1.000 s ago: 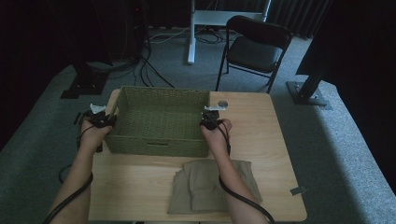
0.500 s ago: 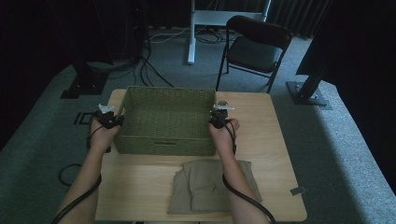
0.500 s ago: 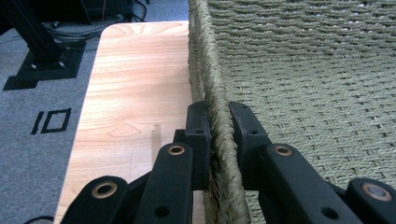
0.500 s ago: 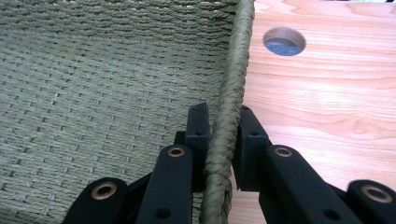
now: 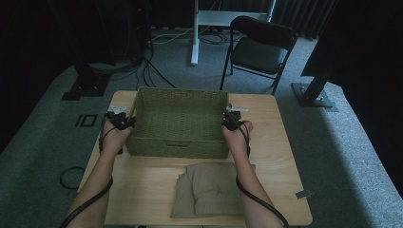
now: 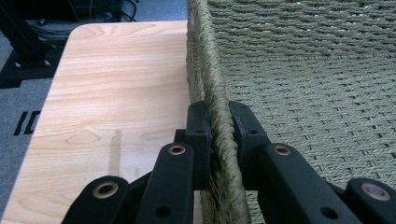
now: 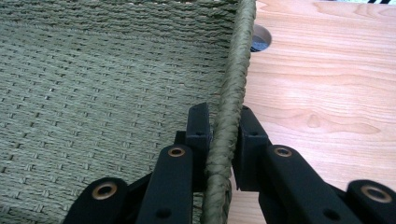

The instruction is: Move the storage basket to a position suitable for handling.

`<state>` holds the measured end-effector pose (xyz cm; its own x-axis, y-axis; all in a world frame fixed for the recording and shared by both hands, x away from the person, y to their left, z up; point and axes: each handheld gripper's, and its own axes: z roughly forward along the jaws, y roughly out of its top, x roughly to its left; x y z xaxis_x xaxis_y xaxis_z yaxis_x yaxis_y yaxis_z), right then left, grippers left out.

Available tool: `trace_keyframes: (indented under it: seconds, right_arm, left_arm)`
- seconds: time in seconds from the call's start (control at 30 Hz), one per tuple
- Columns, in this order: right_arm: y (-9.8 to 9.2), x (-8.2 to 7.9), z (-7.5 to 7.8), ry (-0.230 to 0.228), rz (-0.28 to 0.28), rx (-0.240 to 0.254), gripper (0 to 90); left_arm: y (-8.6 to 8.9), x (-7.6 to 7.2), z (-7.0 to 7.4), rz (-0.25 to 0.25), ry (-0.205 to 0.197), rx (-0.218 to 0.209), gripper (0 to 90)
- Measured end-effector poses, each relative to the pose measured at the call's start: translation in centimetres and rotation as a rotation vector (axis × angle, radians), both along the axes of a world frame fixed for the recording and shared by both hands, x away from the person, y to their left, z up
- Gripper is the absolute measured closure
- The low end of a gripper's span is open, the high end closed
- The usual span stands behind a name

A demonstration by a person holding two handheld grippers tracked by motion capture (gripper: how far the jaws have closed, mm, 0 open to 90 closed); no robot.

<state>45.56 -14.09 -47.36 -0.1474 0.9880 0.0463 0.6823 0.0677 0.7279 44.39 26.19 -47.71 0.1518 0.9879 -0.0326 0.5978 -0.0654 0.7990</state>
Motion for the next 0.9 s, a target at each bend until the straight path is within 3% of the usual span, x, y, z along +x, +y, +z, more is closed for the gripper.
trace_keyframes:
  seconds: [0.73, 0.9]
  right_arm:
    - [-6.1, -0.3, 0.1, 0.015, -0.040, -0.006, 78.7]
    - [-7.3, -0.3, 0.1, 0.022, -0.032, -0.036, 78.9]
  left_arm:
    - [-6.1, 0.7, 0.0, -0.027, 0.010, -0.020, 80.9]
    - [-7.4, 0.7, 0.0, -0.026, 0.012, -0.035, 81.0]
